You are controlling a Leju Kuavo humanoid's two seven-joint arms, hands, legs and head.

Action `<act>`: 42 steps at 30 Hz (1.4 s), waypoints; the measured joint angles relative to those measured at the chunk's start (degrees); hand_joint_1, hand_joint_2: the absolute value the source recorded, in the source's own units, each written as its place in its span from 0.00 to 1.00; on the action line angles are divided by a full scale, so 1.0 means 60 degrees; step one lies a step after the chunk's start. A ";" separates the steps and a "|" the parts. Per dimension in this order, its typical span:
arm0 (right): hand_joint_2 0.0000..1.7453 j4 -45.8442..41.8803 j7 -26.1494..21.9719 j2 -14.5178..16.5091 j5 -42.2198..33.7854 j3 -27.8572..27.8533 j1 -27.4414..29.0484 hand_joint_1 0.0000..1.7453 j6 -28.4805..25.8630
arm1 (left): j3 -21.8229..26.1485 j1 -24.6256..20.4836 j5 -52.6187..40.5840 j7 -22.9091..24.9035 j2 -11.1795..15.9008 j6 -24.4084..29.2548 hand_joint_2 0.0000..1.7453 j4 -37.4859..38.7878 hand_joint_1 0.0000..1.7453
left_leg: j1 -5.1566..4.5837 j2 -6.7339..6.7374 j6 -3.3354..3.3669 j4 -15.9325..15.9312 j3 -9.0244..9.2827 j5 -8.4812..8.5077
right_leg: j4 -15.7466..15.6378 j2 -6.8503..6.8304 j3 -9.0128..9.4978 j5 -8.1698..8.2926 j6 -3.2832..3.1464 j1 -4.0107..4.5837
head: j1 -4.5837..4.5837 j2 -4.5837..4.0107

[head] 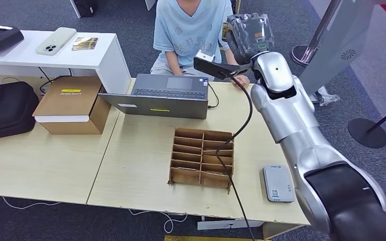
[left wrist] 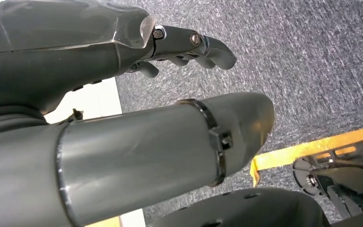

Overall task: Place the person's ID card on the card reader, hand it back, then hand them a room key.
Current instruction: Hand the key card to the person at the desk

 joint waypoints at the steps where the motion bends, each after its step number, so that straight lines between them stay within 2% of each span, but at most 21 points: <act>1: 1.00 0.0326 0.0108 0.0099 -0.0025 0.0041 -0.0146 1.00 0.0265 | 0.0000 0.0000 -0.0021 -0.0001 -0.0005 -0.0040 0.00 0.0000 0.00 | 0.0000 0.0000 0.0000 0.0000 0.0000 0.0000 | -0.0001 0.0000 0.0000 0.0000 0.0000 0.0000 | 0.0001 0.0000; 6: 1.00 0.1757 0.0585 0.0497 -0.0416 0.0082 -0.0834 1.00 0.1478 | 0.0000 0.0001 -0.0109 -0.0010 -0.0027 -0.0114 0.00 0.0000 0.00 | 0.0000 -0.0004 0.0000 0.0003 0.0000 0.0000 | -0.0002 -0.0003 -0.0002 0.0001 0.0001 0.0000 | 0.0002 0.0000; 12: 1.00 0.2734 0.1041 0.0683 -0.0716 -0.0005 -0.1343 1.00 0.2044 | 0.0000 0.0002 -0.0108 -0.0005 -0.0046 -0.0115 0.00 0.0000 0.00 | 0.0000 -0.0004 0.0000 0.0003 0.0000 -0.0001 | -0.0002 -0.0001 -0.0002 0.0001 0.0001 0.0000 | 0.0001 0.0000; 19: 1.00 0.3283 0.1138 0.0816 -0.1040 -0.0327 -0.1649 1.00 0.2030 | 0.0000 0.0002 -0.0072 0.0000 -0.0092 -0.0146 0.00 0.0004 0.00 | 0.0000 -0.0004 0.0000 0.0003 0.0001 0.0000 | -0.0002 -0.0002 -0.0003 0.0001 0.0001 0.0000 | 0.0001 0.0000; 35: 1.00 0.3658 0.0880 0.0819 -0.1150 -0.0709 -0.1672 1.00 0.1846 | 0.0000 0.0004 -0.0132 0.0004 -0.0117 -0.0117 0.00 0.0004 0.00 | 0.0000 -0.0003 0.0000 0.0004 0.0002 0.0000 | -0.0002 -0.0001 -0.0004 0.0001 0.0001 0.0000 | 0.0001 0.0000; 37: 1.00 0.3669 0.0867 0.0819 -0.1143 -0.0725 -0.1673 0.57 0.1836 | 0.0000 0.0004 -0.0142 0.0004 -0.0117 -0.0119 0.00 0.0004 0.00 | 0.0000 -0.0003 0.0000 0.0004 0.0002 0.0000 | -0.0002 0.0000 -0.0004 0.0001 0.0001 0.0000 | 0.0001 0.0000; 39: 1.00 0.3675 0.0858 0.0817 -0.1136 -0.0731 -0.1673 0.06 0.1813 | -0.0002 0.0004 -0.0155 0.0004 -0.0117 -0.0121 0.00 0.0004 0.00 | 0.0000 -0.0003 0.0000 0.0004 0.0003 0.0000 | -0.0002 0.0000 -0.0004 0.0001 0.0001 0.0000 | 0.0001 0.0000; 41: 1.00 0.3676 0.0855 0.0815 -0.1132 -0.0732 -0.1670 0.00 0.1734 | -0.0004 0.0004 -0.0165 0.0004 -0.0117 -0.0119 0.00 0.0004 0.00 | 0.0000 -0.0003 0.0000 0.0004 0.0003 0.0000 | -0.0002 0.0001 -0.0004 0.0001 0.0001 0.0000 | 0.0001 0.0000; 42: 1.00 0.3676 0.0854 0.0815 -0.1140 -0.0736 -0.1669 0.00 0.1677 | -0.0004 0.0005 -0.0172 0.0004 -0.0117 -0.0118 0.00 0.0004 0.00 | 0.0000 -0.0003 0.0000 0.0004 0.0003 0.0000 | -0.0002 0.0001 -0.0004 0.0001 0.0001 0.0000 | 0.0001 0.0000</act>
